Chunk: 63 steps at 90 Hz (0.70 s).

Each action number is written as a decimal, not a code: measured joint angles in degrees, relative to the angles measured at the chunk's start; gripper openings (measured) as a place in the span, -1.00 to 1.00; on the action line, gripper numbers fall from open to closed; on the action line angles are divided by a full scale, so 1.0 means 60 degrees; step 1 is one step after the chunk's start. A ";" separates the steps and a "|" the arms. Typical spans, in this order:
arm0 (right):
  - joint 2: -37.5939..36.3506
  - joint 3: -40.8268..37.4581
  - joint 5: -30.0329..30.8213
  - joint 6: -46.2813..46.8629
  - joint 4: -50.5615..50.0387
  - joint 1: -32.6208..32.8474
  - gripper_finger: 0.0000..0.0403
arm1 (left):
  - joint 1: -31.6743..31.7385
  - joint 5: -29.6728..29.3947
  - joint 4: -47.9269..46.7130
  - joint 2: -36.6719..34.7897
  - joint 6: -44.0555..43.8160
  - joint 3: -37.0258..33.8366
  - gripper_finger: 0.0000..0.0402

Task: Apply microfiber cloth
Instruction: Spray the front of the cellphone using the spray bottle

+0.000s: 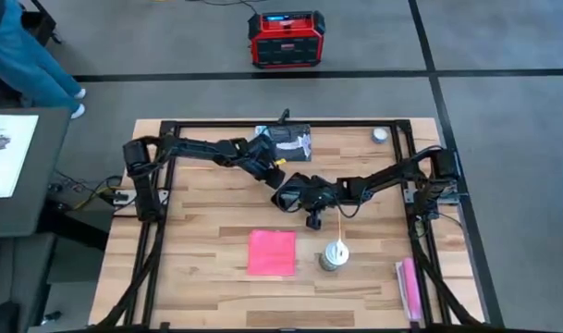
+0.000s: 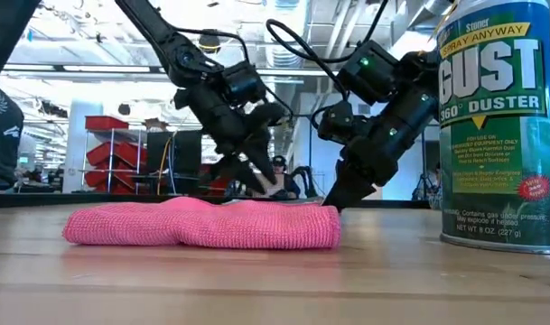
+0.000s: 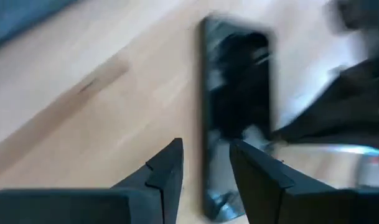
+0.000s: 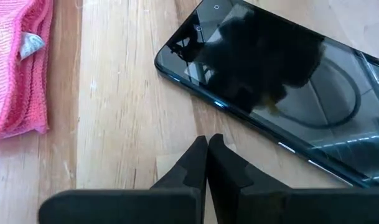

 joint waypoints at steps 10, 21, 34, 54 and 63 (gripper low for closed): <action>0.0000 0.0000 -0.0024 -0.0113 -0.0009 -0.0044 -1.00 | 0.0050 0.0122 0.0126 0.0141 0.0059 -0.0001 -0.42; 0.0000 0.0007 -0.0034 -0.0175 -0.0052 -0.0135 -1.00 | 0.0187 0.0444 0.0146 0.0665 -0.0030 0.0004 -0.42; 0.0000 0.0022 0.0142 -0.0221 -0.0208 -0.0187 -1.00 | 0.0318 0.0988 0.0522 0.1319 -0.0276 0.0085 -0.43; -0.0388 0.0015 0.0627 -0.0284 -0.0905 -0.0180 -1.00 | 0.0452 0.1239 0.0383 0.1530 0.0131 0.0390 -0.43; -0.0797 -0.0029 0.1000 -0.0352 -0.1517 -0.0203 -1.00 | 0.0459 0.1258 0.0346 0.1551 0.0198 0.0500 -0.43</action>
